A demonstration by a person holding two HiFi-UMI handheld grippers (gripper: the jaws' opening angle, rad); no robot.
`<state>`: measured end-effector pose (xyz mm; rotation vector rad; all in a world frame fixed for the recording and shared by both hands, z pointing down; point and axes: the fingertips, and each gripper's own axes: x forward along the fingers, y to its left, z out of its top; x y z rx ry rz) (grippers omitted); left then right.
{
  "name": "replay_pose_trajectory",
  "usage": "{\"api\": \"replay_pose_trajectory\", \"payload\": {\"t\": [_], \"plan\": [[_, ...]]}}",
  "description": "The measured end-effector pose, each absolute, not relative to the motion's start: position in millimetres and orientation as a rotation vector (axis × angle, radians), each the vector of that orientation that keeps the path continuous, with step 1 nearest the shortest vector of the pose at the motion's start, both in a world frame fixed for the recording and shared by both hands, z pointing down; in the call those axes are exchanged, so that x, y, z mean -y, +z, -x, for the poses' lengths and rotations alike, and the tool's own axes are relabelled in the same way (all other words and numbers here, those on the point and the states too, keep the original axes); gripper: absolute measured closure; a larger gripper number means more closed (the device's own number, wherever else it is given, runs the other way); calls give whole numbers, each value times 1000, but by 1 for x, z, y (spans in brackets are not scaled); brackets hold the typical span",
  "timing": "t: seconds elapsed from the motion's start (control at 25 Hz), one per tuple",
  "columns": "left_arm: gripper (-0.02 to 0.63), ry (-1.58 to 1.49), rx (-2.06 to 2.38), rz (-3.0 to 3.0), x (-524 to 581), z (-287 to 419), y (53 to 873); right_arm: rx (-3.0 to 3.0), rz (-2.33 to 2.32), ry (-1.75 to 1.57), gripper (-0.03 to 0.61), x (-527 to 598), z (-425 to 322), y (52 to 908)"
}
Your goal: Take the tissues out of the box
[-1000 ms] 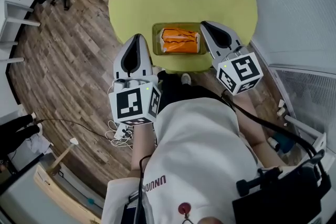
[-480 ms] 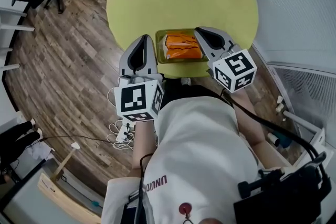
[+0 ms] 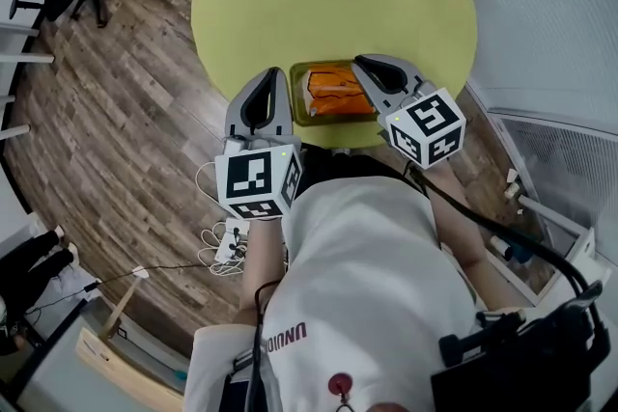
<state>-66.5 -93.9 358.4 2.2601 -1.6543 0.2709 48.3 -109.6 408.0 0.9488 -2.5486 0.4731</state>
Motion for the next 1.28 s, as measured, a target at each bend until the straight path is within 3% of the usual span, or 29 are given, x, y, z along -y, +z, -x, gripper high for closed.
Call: {"api": "replay_pose_trajectory", "payload": {"t": [0.12,0.28,0.44,1.28], "plan": [[600,276,1632,-2263,99,67,362,2535,-921,468,552,110,-45,413],[600,271,1607,-2268,105,69,365,2518,-827,472,465,106,-36,421],[600,267,1583,-2283,109,66,367,2475,-734,449,432,100,-32,434],[600,244,1569,-2246,119,80,378,2247,-399,322,397,76,-13,498]]}}
